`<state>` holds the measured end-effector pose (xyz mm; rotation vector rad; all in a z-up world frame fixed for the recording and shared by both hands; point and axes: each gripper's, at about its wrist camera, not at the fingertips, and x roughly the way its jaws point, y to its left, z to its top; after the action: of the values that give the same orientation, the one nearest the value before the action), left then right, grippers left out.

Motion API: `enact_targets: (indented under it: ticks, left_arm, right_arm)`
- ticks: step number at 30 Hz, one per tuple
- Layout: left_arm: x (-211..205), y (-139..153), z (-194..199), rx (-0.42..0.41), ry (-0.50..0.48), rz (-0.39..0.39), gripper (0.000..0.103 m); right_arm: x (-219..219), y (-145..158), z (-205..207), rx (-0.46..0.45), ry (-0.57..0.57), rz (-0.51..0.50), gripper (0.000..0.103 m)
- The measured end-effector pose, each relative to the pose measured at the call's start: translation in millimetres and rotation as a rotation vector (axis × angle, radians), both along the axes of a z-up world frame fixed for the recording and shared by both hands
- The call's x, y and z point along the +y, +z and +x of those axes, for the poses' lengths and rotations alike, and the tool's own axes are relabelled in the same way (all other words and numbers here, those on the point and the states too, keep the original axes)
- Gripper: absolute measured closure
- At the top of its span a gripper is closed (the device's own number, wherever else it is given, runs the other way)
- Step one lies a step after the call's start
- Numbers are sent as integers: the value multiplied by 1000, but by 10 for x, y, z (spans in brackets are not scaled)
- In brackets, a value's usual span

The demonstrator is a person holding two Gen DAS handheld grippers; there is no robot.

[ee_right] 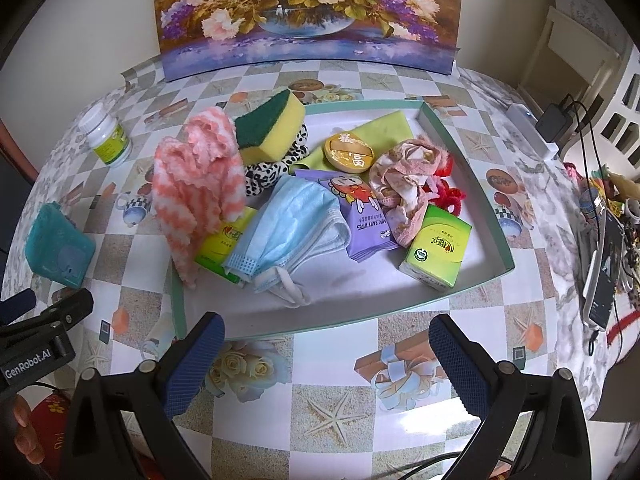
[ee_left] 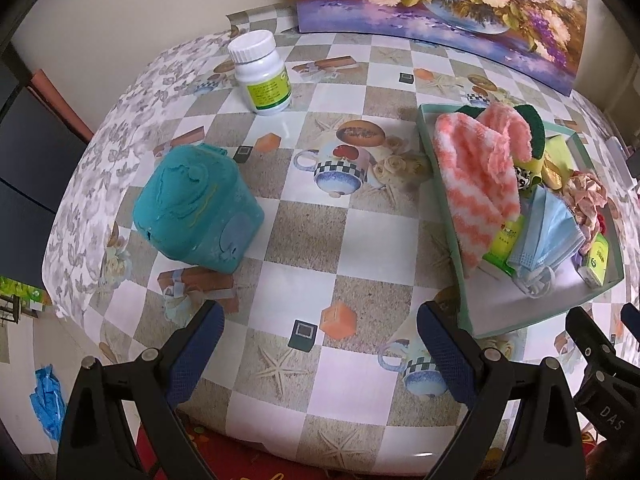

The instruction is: Organize soft objects

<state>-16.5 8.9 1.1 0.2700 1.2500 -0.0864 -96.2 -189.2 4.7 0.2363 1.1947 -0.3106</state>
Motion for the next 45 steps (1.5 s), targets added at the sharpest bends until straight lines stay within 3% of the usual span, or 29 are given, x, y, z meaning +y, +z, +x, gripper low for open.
enact_targets:
  ticks: [20,45]
  left_arm:
    - [34,62,-36,-5,5,-10,6]
    - [57,61,-45,0,16,-13,6]
  right_arm:
    - [75,221,-111,-36,1,-10,0]
    - [77,216,-118,-28,-4,-4,0]
